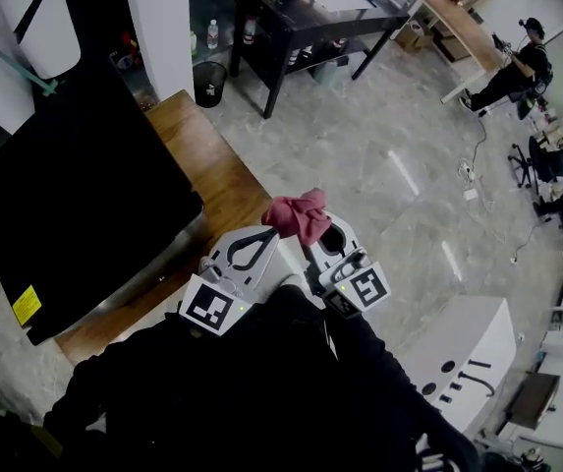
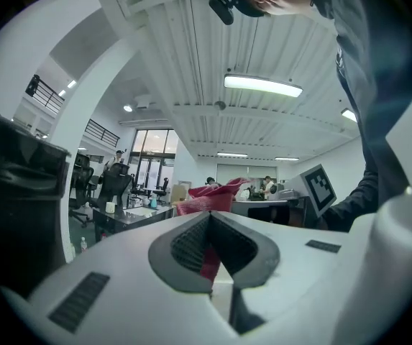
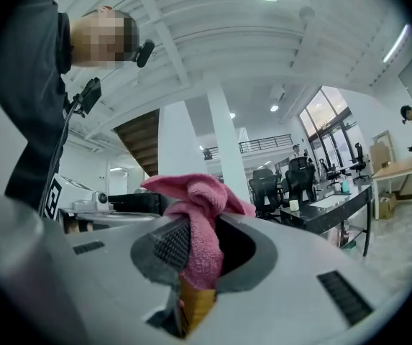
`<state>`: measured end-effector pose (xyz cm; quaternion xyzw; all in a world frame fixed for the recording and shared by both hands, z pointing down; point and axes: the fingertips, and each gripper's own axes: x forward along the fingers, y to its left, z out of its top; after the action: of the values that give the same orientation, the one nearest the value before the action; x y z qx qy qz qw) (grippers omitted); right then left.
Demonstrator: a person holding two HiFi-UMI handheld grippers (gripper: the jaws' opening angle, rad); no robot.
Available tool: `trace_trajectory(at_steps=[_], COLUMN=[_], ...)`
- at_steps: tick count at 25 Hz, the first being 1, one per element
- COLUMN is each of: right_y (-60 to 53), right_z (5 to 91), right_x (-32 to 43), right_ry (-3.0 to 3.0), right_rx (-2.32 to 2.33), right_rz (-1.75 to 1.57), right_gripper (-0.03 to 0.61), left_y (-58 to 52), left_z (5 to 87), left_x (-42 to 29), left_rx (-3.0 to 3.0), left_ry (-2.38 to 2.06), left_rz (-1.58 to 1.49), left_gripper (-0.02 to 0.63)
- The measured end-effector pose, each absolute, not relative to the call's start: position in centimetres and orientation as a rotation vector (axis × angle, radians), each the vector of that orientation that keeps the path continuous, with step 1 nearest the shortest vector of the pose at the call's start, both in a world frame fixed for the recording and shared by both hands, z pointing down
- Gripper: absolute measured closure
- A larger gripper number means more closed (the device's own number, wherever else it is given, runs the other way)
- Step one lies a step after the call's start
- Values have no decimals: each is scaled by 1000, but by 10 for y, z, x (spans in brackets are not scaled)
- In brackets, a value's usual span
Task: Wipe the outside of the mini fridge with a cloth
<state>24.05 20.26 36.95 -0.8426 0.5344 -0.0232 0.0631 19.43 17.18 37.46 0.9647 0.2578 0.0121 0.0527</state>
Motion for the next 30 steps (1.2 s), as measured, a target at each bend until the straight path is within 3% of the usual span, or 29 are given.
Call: trace_trajectory(at_steps=[11,17,30], right_y=[122,44,-145], right_z=[397,402,391], right_x=[380,424,394], right_ry=[1971,2336,2800], right_rx=[-2219,-1858,-1389], right_rz=[-141,-157,69], right_gripper=[503,503,503], left_y=[141,103,36], left_z=[393,397,375], left_x=[314,366,368], left_rx=[2998,3055,2952], left_ry=[397,-70,-981], left_rz=[64,137,163], left_gripper=[607,607,607])
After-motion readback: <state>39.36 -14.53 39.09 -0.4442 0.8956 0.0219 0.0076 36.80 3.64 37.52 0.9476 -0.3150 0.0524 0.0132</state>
